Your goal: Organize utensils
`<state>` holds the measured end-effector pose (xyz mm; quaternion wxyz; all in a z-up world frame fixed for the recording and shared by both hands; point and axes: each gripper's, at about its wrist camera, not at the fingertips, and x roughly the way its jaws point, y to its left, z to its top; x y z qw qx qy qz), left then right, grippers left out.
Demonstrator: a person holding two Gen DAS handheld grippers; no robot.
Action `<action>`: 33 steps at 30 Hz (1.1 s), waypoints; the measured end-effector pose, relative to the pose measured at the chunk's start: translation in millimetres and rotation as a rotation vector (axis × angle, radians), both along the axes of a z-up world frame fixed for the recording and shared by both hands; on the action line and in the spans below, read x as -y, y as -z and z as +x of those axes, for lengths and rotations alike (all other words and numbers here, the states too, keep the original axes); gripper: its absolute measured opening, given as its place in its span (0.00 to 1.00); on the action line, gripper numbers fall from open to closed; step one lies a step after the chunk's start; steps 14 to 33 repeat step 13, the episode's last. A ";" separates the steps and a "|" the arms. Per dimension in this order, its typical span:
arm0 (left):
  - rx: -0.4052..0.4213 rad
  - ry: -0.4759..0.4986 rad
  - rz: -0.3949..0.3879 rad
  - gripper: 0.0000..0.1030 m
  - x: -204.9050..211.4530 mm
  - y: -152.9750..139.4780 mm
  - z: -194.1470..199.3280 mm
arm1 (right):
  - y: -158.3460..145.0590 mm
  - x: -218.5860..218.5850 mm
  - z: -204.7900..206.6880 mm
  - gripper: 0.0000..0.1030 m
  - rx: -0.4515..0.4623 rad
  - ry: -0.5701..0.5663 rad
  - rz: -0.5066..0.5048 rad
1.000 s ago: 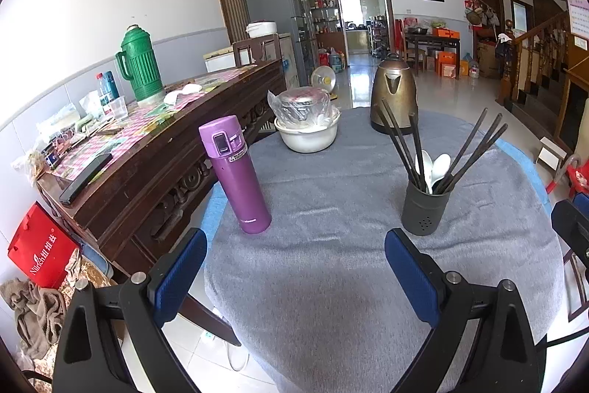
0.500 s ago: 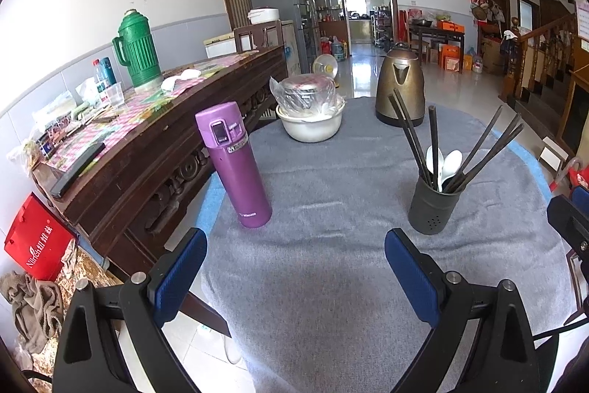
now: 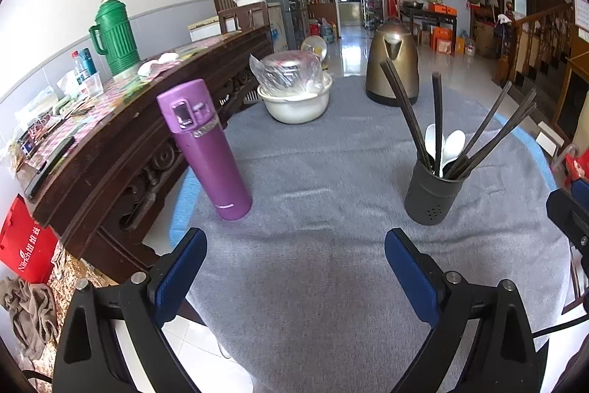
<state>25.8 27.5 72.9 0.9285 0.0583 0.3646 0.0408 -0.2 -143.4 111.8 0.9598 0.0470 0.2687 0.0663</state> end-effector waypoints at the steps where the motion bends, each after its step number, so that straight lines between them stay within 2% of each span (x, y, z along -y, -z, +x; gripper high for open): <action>1: -0.006 0.003 -0.001 0.94 1.0 1.9 3.2 | 1.2 1.6 2.2 0.66 -0.004 0.003 0.001; 8: -0.035 0.024 -0.023 0.94 9.0 17.8 31.1 | 16.0 16.9 25.8 0.66 -0.038 0.038 0.003; 13: -0.068 0.071 -0.053 0.94 20.0 46.9 65.5 | 38.2 36.7 50.0 0.66 -0.062 0.102 0.005; 33: -0.068 0.071 -0.053 0.94 20.0 46.9 65.5 | 38.2 36.7 50.0 0.66 -0.062 0.102 0.005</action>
